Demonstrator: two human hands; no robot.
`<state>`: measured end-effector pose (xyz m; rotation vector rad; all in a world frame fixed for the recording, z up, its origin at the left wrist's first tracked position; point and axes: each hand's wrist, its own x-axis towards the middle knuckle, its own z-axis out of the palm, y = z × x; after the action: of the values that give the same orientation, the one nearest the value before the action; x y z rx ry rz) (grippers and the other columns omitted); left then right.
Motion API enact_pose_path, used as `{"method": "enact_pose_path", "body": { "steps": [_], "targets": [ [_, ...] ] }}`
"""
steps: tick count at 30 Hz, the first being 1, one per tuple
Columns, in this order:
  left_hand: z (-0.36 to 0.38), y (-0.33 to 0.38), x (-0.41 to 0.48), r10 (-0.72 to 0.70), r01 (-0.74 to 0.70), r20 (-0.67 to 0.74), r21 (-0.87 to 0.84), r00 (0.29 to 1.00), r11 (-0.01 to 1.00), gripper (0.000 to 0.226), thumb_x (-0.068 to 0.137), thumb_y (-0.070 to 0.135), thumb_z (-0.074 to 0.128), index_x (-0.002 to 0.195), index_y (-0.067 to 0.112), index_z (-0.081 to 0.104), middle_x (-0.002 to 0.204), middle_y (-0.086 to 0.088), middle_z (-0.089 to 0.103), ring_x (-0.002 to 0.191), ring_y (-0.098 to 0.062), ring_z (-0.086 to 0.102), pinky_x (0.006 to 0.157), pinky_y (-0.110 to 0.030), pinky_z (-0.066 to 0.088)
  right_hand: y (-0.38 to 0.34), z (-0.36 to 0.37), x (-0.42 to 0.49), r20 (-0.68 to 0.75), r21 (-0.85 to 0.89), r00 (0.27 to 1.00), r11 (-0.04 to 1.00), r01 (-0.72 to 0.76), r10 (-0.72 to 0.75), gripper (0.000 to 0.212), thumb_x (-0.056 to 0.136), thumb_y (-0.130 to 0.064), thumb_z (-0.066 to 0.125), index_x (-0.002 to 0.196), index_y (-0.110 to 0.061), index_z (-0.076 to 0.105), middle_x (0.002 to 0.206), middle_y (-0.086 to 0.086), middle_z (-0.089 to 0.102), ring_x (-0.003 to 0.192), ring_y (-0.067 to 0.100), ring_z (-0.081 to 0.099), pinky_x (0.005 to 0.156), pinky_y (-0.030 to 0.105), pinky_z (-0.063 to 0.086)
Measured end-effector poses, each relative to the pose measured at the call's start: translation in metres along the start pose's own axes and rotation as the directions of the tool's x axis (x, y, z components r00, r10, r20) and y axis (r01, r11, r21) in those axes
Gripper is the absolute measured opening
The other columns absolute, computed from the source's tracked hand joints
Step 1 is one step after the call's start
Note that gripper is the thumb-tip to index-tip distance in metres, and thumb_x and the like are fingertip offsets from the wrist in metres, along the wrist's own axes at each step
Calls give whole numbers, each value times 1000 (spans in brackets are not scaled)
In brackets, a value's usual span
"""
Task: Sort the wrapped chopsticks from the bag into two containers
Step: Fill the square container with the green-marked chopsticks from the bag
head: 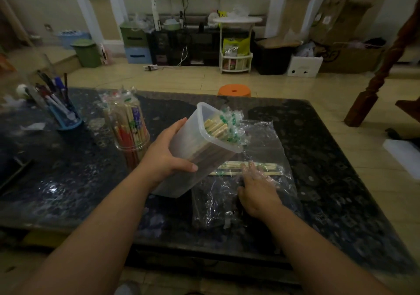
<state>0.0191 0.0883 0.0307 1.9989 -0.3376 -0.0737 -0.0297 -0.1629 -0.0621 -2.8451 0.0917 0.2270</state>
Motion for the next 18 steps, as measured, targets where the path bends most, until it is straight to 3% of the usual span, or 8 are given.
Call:
{"method": "enact_pose_path", "body": {
  "steps": [7, 11, 13, 15, 18],
  "targets": [
    [-2, -3, 3, -5, 5, 4, -31, 1000, 1000, 121, 38, 44, 89, 147, 50, 36, 150, 13, 42, 134, -18, 44, 108, -55, 41, -2, -5, 22, 18, -37, 1000, 999, 13, -12, 68, 101, -40, 34, 157, -25, -2, 165, 1, -8, 151, 25, -8, 122, 47, -3],
    [-1, -3, 4, 2, -2, 8, -32, 1000, 999, 121, 38, 43, 89, 147, 48, 36, 149, 13, 42, 134, -17, 45, 109, -54, 41, 0, -5, 28, 33, -33, 999, 999, -8, 9, 57, 100, -40, 34, 154, -28, 21, 164, 2, 14, 151, 26, 7, 121, 50, -2],
    [-1, -3, 4, 4, -4, 15, -30, 1000, 1000, 121, 39, 43, 89, 148, 47, 36, 149, 13, 42, 134, -16, 45, 108, -54, 42, -2, -4, 28, 19, -82, 1000, 996, -20, 22, 51, 99, -39, 36, 149, -30, 31, 158, 6, 27, 145, 32, 21, 120, 53, 5],
    [-1, -2, 4, 2, -2, 13, -30, 1000, 1000, 122, 39, 43, 88, 148, 46, 36, 149, 13, 42, 133, -15, 45, 108, -53, 42, -2, -4, 27, 22, -99, 999, 995, -25, 28, 38, 98, -38, 34, 133, -31, 48, 144, 7, 44, 130, 33, 42, 115, 54, 23],
    [0, -1, 4, 5, -5, 11, -25, 1000, 1000, 122, 38, 42, 88, 148, 46, 36, 149, 13, 42, 133, -15, 45, 108, -53, 42, -4, -6, 18, 10, -32, 1000, 999, 3, -2, 22, 97, -34, 37, 105, -29, 57, 111, 3, 62, 94, 25, 60, 89, 44, 50]
  ]
}}
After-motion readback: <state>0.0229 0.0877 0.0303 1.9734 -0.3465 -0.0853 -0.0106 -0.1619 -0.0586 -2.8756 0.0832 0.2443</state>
